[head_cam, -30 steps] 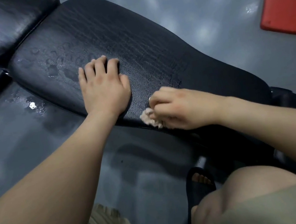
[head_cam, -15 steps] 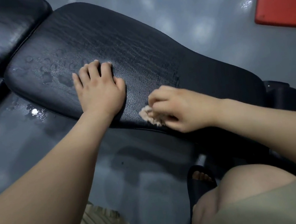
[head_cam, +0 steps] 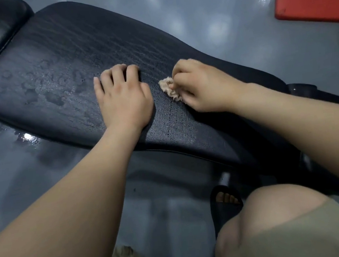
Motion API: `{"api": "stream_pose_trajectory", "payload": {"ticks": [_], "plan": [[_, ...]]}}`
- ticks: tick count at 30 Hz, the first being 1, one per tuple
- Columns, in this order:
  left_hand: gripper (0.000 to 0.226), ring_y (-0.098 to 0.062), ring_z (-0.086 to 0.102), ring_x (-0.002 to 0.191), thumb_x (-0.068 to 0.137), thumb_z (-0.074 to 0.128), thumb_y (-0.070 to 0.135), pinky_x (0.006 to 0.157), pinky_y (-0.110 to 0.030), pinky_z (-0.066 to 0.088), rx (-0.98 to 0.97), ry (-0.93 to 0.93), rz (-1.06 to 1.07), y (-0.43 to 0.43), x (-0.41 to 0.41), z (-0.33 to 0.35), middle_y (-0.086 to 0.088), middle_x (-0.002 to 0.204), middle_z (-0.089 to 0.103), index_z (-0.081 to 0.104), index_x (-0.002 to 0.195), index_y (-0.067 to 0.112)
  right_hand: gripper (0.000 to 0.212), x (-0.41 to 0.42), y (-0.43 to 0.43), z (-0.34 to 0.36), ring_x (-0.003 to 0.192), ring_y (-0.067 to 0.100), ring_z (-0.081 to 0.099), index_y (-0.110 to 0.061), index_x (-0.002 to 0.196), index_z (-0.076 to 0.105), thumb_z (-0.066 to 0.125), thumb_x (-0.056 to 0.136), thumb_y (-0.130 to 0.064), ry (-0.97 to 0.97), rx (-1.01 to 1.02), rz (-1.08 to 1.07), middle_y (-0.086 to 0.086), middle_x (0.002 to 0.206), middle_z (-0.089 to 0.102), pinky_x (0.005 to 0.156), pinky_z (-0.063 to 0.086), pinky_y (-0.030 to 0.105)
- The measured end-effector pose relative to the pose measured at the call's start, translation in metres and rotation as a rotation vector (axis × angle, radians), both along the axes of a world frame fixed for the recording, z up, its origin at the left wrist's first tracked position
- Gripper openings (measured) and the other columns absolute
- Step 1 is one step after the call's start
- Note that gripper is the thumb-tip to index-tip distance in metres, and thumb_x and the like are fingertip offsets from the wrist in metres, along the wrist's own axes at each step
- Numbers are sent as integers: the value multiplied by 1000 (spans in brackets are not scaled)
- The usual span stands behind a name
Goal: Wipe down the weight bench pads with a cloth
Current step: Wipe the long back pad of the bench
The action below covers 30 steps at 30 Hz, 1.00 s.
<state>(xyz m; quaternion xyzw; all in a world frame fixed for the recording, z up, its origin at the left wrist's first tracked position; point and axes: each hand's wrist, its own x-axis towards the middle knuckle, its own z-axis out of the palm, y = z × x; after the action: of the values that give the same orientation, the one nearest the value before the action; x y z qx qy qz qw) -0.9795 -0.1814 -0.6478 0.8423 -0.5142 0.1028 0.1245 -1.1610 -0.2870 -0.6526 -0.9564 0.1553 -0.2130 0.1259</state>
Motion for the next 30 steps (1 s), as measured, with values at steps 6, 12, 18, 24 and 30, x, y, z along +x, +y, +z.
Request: {"api": "stream_pose_trajectory", "payload": {"ticks": [6,12,18,24,30], "plan": [[39,-34,42,131,96,39,37,120,-56,21,10,-59,4,-1,-1,-2,-5,140,51,56,129,26,7,-32,50,10,93,29,54,-5,89,61,58,84,-8,117,72,279,13,108,58,78,47,34],[37,-35,43,128,96,40,38,119,-55,23,21,-70,9,-1,-1,-1,-6,139,51,56,128,26,16,-22,5,6,102,32,56,-4,98,63,55,96,-18,107,-49,208,14,115,59,78,53,43],[36,-35,43,125,96,40,39,118,-54,24,29,-68,9,-1,0,-1,-6,136,52,57,126,27,16,-3,-51,-5,100,38,58,-7,101,65,53,97,-17,3,16,-175,16,112,61,81,53,50],[38,-36,43,125,95,39,39,117,-56,24,35,-60,16,-1,0,1,-7,134,52,56,127,27,21,-3,3,0,92,32,54,-5,94,63,45,84,-11,5,57,-70,14,107,60,84,48,40],[38,-35,43,126,96,40,40,118,-55,24,31,-61,20,-1,0,0,-6,136,51,57,128,28,17,-9,-35,-7,101,38,59,-5,101,65,52,95,-14,46,-46,-59,16,114,62,89,51,46]]}}
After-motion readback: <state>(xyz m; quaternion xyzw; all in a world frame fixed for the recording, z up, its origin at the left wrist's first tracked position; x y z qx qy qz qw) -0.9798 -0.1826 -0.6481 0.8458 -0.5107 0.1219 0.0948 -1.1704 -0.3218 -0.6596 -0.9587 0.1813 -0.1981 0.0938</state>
